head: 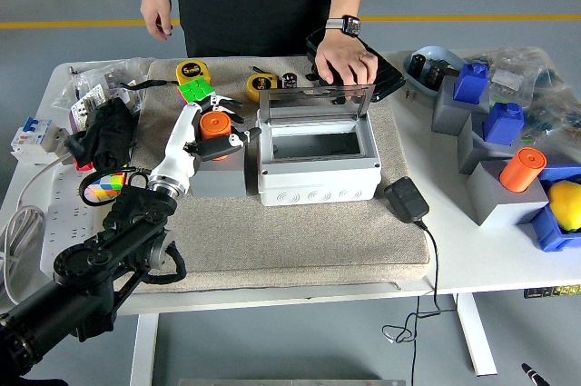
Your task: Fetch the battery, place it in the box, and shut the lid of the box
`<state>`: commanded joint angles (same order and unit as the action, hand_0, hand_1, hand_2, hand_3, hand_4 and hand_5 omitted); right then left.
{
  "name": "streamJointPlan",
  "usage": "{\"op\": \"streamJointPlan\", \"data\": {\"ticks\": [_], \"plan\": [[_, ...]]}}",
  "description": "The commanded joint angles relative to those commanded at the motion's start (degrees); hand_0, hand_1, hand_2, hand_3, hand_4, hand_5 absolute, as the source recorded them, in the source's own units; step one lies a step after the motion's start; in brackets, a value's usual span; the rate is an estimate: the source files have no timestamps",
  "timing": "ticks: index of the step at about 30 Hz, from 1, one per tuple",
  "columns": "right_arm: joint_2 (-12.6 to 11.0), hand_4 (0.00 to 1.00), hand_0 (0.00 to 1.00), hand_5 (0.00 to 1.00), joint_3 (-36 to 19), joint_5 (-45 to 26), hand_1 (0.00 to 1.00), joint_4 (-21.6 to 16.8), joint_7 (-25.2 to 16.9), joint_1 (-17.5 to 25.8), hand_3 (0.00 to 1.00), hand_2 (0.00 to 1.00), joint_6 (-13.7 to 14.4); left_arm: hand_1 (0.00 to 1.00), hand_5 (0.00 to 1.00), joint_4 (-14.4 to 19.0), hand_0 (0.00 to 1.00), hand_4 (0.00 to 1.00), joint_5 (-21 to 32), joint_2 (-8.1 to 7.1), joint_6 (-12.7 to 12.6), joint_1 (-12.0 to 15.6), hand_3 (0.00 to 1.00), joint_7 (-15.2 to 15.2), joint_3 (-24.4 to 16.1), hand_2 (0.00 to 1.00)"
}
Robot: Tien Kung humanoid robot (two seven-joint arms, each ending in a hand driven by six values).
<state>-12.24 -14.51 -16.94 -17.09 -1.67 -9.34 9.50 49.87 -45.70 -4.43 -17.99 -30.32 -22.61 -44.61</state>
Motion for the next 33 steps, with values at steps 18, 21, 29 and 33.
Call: {"op": "streamJointPlan", "data": {"ticks": [18, 21, 29, 33], "plan": [[0.1, 0.998, 0.729, 0.498, 0.2, -0.2, 0.7, 0.0, -0.5, 0.2, 0.615, 0.693, 0.3, 0.083, 0.002, -0.6, 0.052, 0.718, 3.5, 0.41, -0.2, -0.2, 0.382, -3.0, 1.6, 0.192], [0.1, 0.998, 0.729, 0.498, 0.1, -0.2, 0.7, 0.0, -0.6, 0.2, 0.615, 0.693, 0.4, 0.083, 0.002, -0.7, 0.052, 0.718, 3.6, 0.57, -0.2, -0.5, 0.382, -3.0, 1.6, 0.192], [0.2, 0.998, 0.73, 0.497, -0.1, -0.3, 0.697, 0.1, -0.8, 0.1, 0.615, 0.692, 0.6, 0.053, 0.002, -0.9, 0.035, 0.611, 4.0, 0.86, -0.3, -1.0, 0.303, -3.6, 1.8, 0.144], [0.2, 0.998, 0.732, 0.496, -0.3, -0.3, 0.698, 0.1, -0.8, 0.1, 0.614, 0.688, 0.7, 0.042, 0.002, -0.3, 0.03, 0.567, 4.0, 0.77, -0.3, -0.9, 0.276, -3.2, 1.5, 0.128]]}}
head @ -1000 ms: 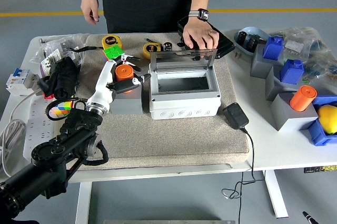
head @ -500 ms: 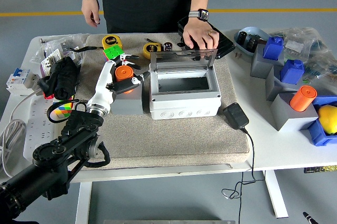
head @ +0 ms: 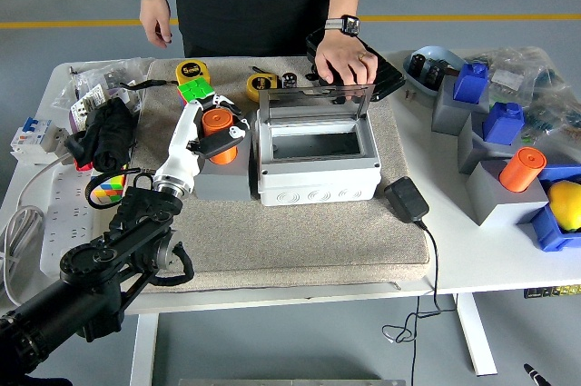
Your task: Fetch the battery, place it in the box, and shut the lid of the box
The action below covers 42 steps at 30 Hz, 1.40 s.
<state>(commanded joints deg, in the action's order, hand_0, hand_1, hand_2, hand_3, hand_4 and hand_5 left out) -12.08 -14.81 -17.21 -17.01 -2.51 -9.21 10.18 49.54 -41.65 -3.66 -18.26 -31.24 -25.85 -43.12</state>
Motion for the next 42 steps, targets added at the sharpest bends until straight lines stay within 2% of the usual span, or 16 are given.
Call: {"op": "streamJointPlan", "data": {"ticks": [3, 9, 11, 15, 17, 20, 23, 27, 29, 33, 37, 42], "plan": [[0.0, 0.998, 0.734, 0.494, 0.0, 0.0, 0.697, 0.0, -0.1, 0.0, 0.612, 0.69, 0.1, 0.036, 0.002, 0.3, 0.026, 0.538, 0.4, -0.11, 0.1, 0.1, 0.264, 0.2, -0.3, 0.113], [0.1, 0.998, 0.735, 0.492, 0.0, 0.0, 0.697, 0.0, -0.2, 0.1, 0.611, 0.688, 0.0, 0.034, 0.002, 1.7, 0.026, 0.542, 1.0, -0.42, 0.2, 0.7, 0.263, 0.0, -1.6, 0.109], [0.1, 0.998, 0.735, 0.492, -0.2, 0.0, 0.697, 0.0, -0.2, 0.1, 0.611, 0.688, 0.0, 0.034, 0.002, 2.7, 0.026, 0.542, 0.9, -0.49, 0.2, 0.8, 0.263, 0.0, -2.1, 0.109], [0.1, 0.998, 0.736, 0.49, -0.4, 0.1, 0.697, 0.0, -0.3, 0.2, 0.611, 0.689, 0.1, 0.034, 0.002, 7.0, 0.025, 0.549, -0.3, -0.97, 0.4, 1.3, 0.265, 1.2, -4.0, 0.106], [0.0, 0.998, 0.736, 0.49, -0.7, 0.2, 0.697, 0.0, -0.3, 0.2, 0.611, 0.689, 0.2, 0.034, 0.002, 11.0, 0.025, 0.549, -2.5, -1.87, 1.0, 1.2, 0.265, 3.4, -4.5, 0.106], [-0.1, 0.998, 0.736, 0.49, -0.6, 0.1, 0.697, 0.0, -0.2, 0.2, 0.611, 0.689, 0.2, 0.034, 0.002, 16.7, 0.025, 0.549, -5.8, -3.66, 1.6, 0.6, 0.265, 6.6, -3.0, 0.106], [-0.2, 0.998, 0.736, 0.488, -0.7, 0.1, 0.697, 0.0, -0.3, 0.2, 0.609, 0.688, 0.2, 0.032, 0.002, 22.1, 0.024, 0.544, -10.5, -5.57, 2.3, -0.9, 0.262, 11.0, 0.5, 0.101], [-0.2, 0.998, 0.736, 0.488, -0.9, 0.2, 0.696, 0.0, -0.4, 0.2, 0.609, 0.688, 0.3, 0.03, 0.002, 26.1, 0.021, 0.537, -17.1, -6.22, 2.4, -3.2, 0.261, 15.8, 5.7, 0.098], [-0.2, 0.998, 0.736, 0.488, -0.8, 0.1, 0.696, 0.0, -0.4, 0.2, 0.609, 0.688, 0.4, 0.03, 0.002, 26.3, 0.021, 0.537, -19.8, -5.86, 2.0, -4.3, 0.261, 17.0, 7.6, 0.098], [-0.2, 0.998, 0.736, 0.487, -0.5, -0.1, 0.696, 0.0, -0.4, 0.1, 0.609, 0.688, 0.4, 0.028, 0.002, 24.2, 0.022, 0.539, -26.2, -3.87, 2.1, -8.0, 0.261, 21.1, 12.0, 0.099], [-0.3, 0.998, 0.736, 0.487, -0.1, -0.3, 0.696, 0.0, -0.3, -0.1, 0.609, 0.688, 0.5, 0.028, 0.002, 19.9, 0.022, 0.539, -31.4, -0.78, 3.7, -12.9, 0.261, 25.4, 16.3, 0.099], [-0.3, 0.998, 0.735, 0.488, 0.3, -0.4, 0.696, -0.1, -0.4, -0.4, 0.607, 0.688, 0.8, 0.031, 0.002, 12.9, 0.023, 0.588, -35.4, 3.11, 4.2, -17.5, 0.268, 27.3, 20.7, 0.104]]}}
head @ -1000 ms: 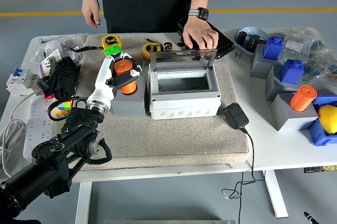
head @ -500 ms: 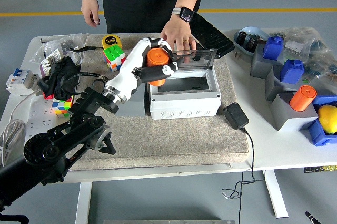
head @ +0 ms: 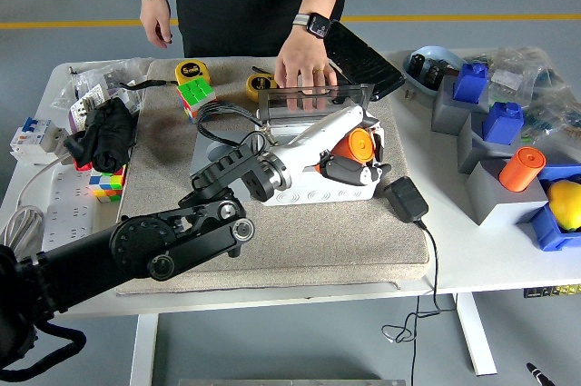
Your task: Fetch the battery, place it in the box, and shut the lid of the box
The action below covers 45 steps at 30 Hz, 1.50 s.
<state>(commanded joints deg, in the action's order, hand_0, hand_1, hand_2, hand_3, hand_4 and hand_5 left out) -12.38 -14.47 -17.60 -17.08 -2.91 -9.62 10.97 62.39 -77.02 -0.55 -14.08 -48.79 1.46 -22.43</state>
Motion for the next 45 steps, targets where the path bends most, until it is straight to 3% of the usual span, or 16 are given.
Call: {"op": "streamJointPlan", "data": {"ticks": [5, 8, 14, 15, 16, 21, 22, 33, 34, 39, 40, 45], "plan": [[0.1, 0.998, 0.735, 0.489, 0.2, 0.0, 0.696, -0.1, -0.1, 0.0, 0.607, 0.688, 0.1, 0.034, 0.002, -5.6, 0.022, 0.604, -2.0, 0.55, -0.3, -2.2, 0.276, 0.9, 1.5, 0.109], [0.1, 0.998, 0.735, 0.489, 0.8, -0.2, 0.696, 0.0, 0.0, 0.2, 0.607, 0.688, -0.1, 0.034, 0.002, -8.6, 0.022, 0.604, -2.6, 0.55, 0.4, -4.0, 0.276, 3.4, 1.9, 0.109], [0.0, 0.998, 0.735, 0.489, 0.7, 0.1, 0.696, -0.2, -0.1, -0.1, 0.607, 0.688, 0.1, 0.037, 0.002, -12.3, 0.023, 0.626, -1.9, 0.55, 1.4, -7.0, 0.292, 6.1, 2.2, 0.115], [0.0, 0.998, 0.735, 0.489, 0.5, 0.3, 0.696, -0.3, -0.1, -0.1, 0.607, 0.688, 0.1, 0.037, 0.002, -12.4, 0.023, 0.626, -2.0, 0.55, 1.7, -7.1, 0.292, 6.4, 2.2, 0.115], [-0.1, 0.998, 0.735, 0.489, 0.3, 0.4, 0.696, -0.3, -0.2, -0.1, 0.607, 0.688, 0.2, 0.079, 0.002, -12.5, 0.047, 0.768, -2.1, 0.55, 1.9, -7.1, 0.44, 6.5, 2.1, 0.183], [-0.1, 0.998, 0.735, 0.489, -0.1, 0.9, 0.696, -0.5, -0.2, -0.1, 0.607, 0.688, 0.3, 0.079, 0.002, -12.3, 0.047, 0.768, -1.7, 0.55, 3.1, -6.8, 0.44, 6.6, 2.1, 0.183], [-0.1, 0.998, 0.735, 0.488, -0.1, 0.9, 0.696, -0.5, -0.2, -0.1, 0.606, 0.688, 0.3, 0.095, 0.002, -12.2, 0.051, 0.86, -1.3, 0.55, 3.1, -6.7, 0.534, 6.5, 2.1, 0.233], [-0.2, 0.998, 0.735, 0.489, -0.2, 1.0, 0.697, -0.5, -0.3, -0.1, 0.607, 0.688, 0.2, 0.102, 0.002, -12.3, 0.053, 0.887, -1.2, 0.55, 4.3, -6.6, 0.542, 5.9, 1.6, 0.252], [-0.1, 0.998, 0.735, 0.489, -0.2, 1.0, 0.696, -0.5, -0.3, -0.2, 0.607, 0.688, 0.2, 0.418, 0.074, -12.4, 0.313, 0.965, -1.2, 0.55, 4.3, -6.6, 0.586, 5.5, 1.6, 0.486], [-0.1, 0.998, 0.735, 0.489, -0.4, 1.1, 0.696, -0.5, -0.4, -0.1, 0.607, 0.688, 0.1, 0.418, 0.074, -12.6, 0.313, 0.965, -2.0, 0.55, 3.9, -6.4, 0.586, 4.2, 1.5, 0.486], [-0.1, 0.998, 0.735, 0.489, -0.4, 1.1, 0.697, -0.5, -0.3, -0.1, 0.607, 0.688, 0.1, 0.615, 0.474, -12.5, 0.709, 0.998, -2.0, 0.55, 4.2, -6.4, 0.652, 4.3, 1.4, 0.583], [-0.1, 0.998, 0.735, 0.489, -0.5, 1.2, 0.697, -0.5, -0.4, -0.1, 0.607, 0.688, 0.2, 0.615, 0.474, -12.0, 0.709, 0.998, -1.7, 0.55, 5.4, -6.2, 0.652, 4.6, 0.7, 0.583]]}}
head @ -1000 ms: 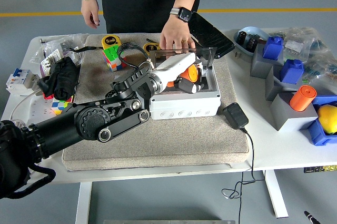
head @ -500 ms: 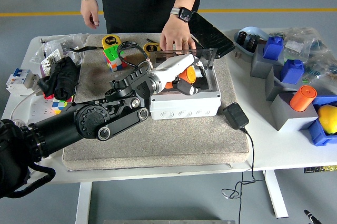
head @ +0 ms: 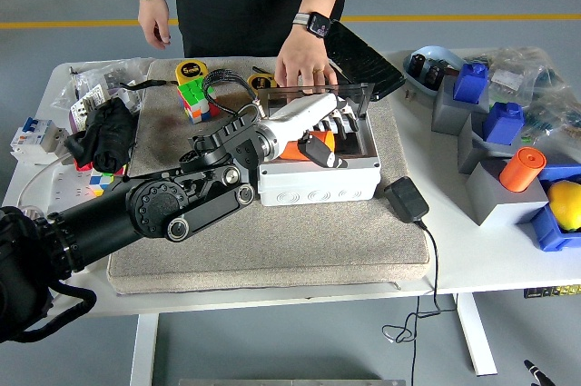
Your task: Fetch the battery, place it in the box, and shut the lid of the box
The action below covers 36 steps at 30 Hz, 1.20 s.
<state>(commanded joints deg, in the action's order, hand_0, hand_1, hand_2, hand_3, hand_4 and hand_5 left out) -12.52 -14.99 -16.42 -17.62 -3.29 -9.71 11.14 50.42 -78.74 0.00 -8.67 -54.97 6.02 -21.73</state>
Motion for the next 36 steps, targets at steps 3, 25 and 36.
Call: {"op": "streamJointPlan", "data": {"ticks": [3, 25, 36], "plan": [[0.0, 0.998, 0.735, 0.487, -0.1, 0.1, 0.697, 0.0, -0.1, 0.0, 0.607, 0.688, 0.1, 0.673, 0.653, 0.5, 0.747, 0.998, -0.1, 0.0, 0.2, 0.2, 0.686, 0.1, -0.4, 0.626], [0.1, 0.998, 0.735, 0.485, -0.5, 0.4, 0.696, -0.2, -0.2, 0.5, 0.609, 0.687, 0.0, 0.776, 0.694, 12.4, 0.8, 0.998, 0.7, 0.0, -5.4, 4.9, 0.756, -6.7, -13.3, 0.739], [0.2, 0.998, 0.733, 0.486, -1.5, 0.6, 0.695, -0.6, -0.6, 0.4, 0.609, 0.688, 0.0, 0.87, 0.706, 7.7, 0.908, 0.998, -4.0, 0.0, -1.3, 5.3, 0.837, 2.4, -12.6, 0.844]]}}
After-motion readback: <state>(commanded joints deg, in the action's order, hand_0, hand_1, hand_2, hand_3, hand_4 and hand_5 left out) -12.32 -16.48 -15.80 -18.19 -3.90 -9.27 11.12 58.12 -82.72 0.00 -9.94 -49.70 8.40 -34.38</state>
